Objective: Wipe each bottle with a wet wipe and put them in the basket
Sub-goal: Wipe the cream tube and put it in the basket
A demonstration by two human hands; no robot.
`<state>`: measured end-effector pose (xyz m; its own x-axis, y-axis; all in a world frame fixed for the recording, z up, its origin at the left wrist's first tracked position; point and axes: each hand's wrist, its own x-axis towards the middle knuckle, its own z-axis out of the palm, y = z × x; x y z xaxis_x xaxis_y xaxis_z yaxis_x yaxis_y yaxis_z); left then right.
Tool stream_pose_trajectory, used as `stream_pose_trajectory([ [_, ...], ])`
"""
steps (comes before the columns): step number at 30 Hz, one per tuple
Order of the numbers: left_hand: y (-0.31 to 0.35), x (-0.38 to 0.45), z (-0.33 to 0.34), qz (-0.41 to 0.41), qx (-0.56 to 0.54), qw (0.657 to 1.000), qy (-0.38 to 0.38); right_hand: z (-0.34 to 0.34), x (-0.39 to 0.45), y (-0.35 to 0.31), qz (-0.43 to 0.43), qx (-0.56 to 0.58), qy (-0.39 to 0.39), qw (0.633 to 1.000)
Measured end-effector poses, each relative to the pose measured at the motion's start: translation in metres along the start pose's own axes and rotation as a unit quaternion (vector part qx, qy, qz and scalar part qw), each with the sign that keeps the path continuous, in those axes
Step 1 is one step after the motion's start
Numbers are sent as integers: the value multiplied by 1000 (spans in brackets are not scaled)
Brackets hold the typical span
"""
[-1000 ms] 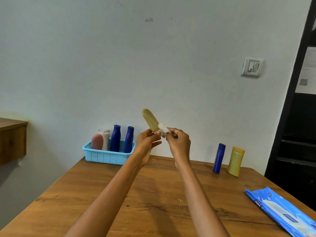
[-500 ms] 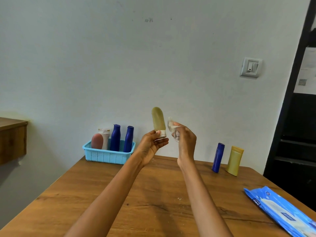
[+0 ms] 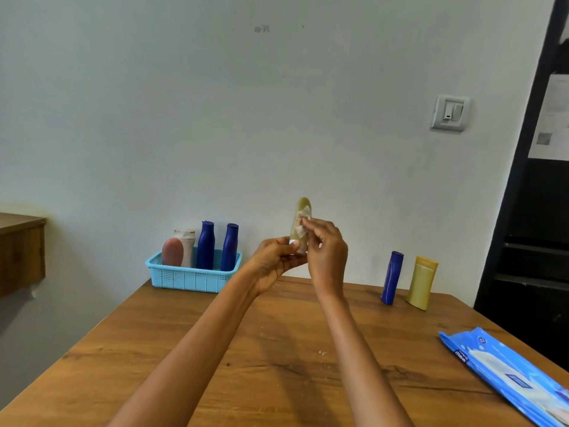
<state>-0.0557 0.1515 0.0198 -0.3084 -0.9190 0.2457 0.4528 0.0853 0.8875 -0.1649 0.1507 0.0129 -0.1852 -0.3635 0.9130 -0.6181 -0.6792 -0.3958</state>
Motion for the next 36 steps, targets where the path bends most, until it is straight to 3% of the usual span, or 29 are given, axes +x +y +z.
stream_pose_trajectory([
  [6,-17,-1,9,-86,43,995,-36,-22,13,27,107,16,76,991],
  [13,-19,7,8,-75,33,997,8,-11,6,18,92,-9,-20,996],
  [20,-21,17,-9,-27,52,991,119,1,-8,17,109,-27,-53,992],
  [24,-23,20,-3,-10,69,990,120,0,0,17,155,52,-34,986],
  [28,-22,17,2,-7,79,989,129,-1,-1,11,142,51,-80,985],
  [36,-13,10,-8,0,27,988,154,4,-9,11,179,80,-85,977],
])
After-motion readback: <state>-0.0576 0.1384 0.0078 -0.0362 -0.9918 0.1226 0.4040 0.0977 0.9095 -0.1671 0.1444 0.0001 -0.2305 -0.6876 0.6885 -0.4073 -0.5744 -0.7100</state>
